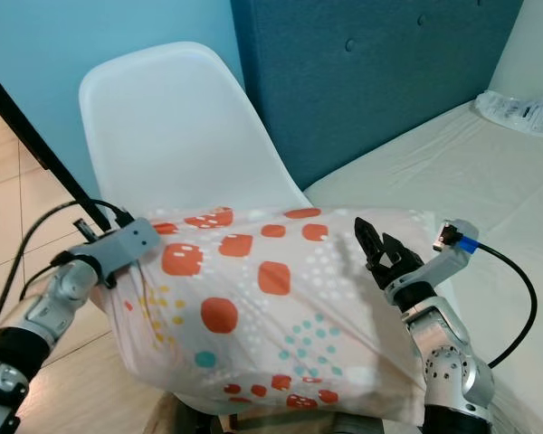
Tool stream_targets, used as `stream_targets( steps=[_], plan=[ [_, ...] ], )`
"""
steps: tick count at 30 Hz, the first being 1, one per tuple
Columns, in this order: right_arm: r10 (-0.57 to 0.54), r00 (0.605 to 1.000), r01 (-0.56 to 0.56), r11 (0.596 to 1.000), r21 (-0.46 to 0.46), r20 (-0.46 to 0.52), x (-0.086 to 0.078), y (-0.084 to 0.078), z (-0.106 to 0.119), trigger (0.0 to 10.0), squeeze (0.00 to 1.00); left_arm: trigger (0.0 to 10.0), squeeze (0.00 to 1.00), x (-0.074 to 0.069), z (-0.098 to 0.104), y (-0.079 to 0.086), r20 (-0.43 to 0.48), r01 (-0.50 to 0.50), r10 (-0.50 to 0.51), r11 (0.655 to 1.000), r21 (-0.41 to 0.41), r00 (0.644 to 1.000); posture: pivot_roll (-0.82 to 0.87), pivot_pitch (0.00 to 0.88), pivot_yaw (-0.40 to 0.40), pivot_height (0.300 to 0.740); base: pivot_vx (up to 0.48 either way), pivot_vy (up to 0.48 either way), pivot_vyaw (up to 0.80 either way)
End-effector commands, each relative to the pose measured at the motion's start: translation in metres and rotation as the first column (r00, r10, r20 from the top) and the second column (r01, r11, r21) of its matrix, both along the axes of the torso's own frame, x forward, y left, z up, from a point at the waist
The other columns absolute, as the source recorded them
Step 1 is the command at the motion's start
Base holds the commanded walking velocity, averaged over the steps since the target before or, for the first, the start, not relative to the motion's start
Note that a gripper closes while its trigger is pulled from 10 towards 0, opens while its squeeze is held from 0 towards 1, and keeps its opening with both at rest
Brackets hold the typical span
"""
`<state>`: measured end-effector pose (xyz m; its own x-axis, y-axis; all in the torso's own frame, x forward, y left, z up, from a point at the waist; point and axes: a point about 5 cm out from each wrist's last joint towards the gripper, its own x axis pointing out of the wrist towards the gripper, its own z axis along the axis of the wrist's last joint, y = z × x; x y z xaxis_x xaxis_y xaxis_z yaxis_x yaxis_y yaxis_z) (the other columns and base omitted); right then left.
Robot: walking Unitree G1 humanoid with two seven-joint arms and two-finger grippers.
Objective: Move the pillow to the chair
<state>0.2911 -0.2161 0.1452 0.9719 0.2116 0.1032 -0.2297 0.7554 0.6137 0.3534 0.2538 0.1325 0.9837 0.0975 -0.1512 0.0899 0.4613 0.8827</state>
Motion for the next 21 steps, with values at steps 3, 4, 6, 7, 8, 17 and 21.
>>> stream_targets(
  steps=[3,4,6,7,8,17,21],
  plan=[
    [-0.006,1.0,0.006,1.0,0.003,-0.018,0.0,0.002,-0.005,10.0,0.0,0.0,0.0,-0.002,0.01,0.02,0.023,-0.068,0.068,0.997,0.021,0.997,-0.1,0.164,0.081,0.598,0.0,0.0,0.0],
    [-0.006,1.0,0.006,1.0,0.002,-0.019,0.0,0.002,-0.005,10.0,0.0,0.0,0.0,-0.001,0.008,0.018,0.018,-0.057,0.057,0.998,0.011,0.998,-0.1,0.164,0.081,0.598,0.0,0.0,0.0],
    [-0.005,1.0,0.005,1.0,-0.005,-0.026,0.001,0.003,-0.006,10.0,0.0,0.0,0.0,-0.001,0.0,-0.002,-0.005,0.028,-0.029,0.995,-0.1,1.0,-0.1,0.164,0.081,0.598,0.0,0.0,0.0],
    [-0.006,1.0,0.005,1.0,-0.008,-0.029,0.001,0.004,-0.007,10.0,0.0,0.0,0.0,-0.001,-0.004,-0.016,-0.012,0.088,-0.092,0.979,-0.183,0.996,-0.1,0.164,0.081,0.598,0.0,0.0,0.0],
    [-0.006,1.0,0.005,1.0,-0.011,-0.031,0.001,0.004,-0.007,10.0,0.0,0.0,0.0,-0.002,-0.007,-0.032,-0.007,0.154,-0.162,0.947,-0.284,0.987,-0.1,0.165,0.078,0.598,0.0,0.0,0.0],
    [-0.006,0.999,0.004,0.999,-0.034,-0.044,0.002,0.005,-0.009,10.0,0.0,10.0,1.0,-0.027,0.012,-0.115,0.176,0.399,-0.533,0.339,-0.852,0.828,-0.1,0.167,0.077,0.598,0.0,0.0,0.0],
    [-0.008,0.999,0.007,0.999,-0.037,-0.045,0.002,0.005,-0.009,10.0,0.0,10.0,1.0,-0.031,0.025,-0.116,0.251,0.421,-0.562,0.195,-0.886,0.788,-0.1,0.167,0.08,0.598,0.0,0.0,0.0]
  ],
)
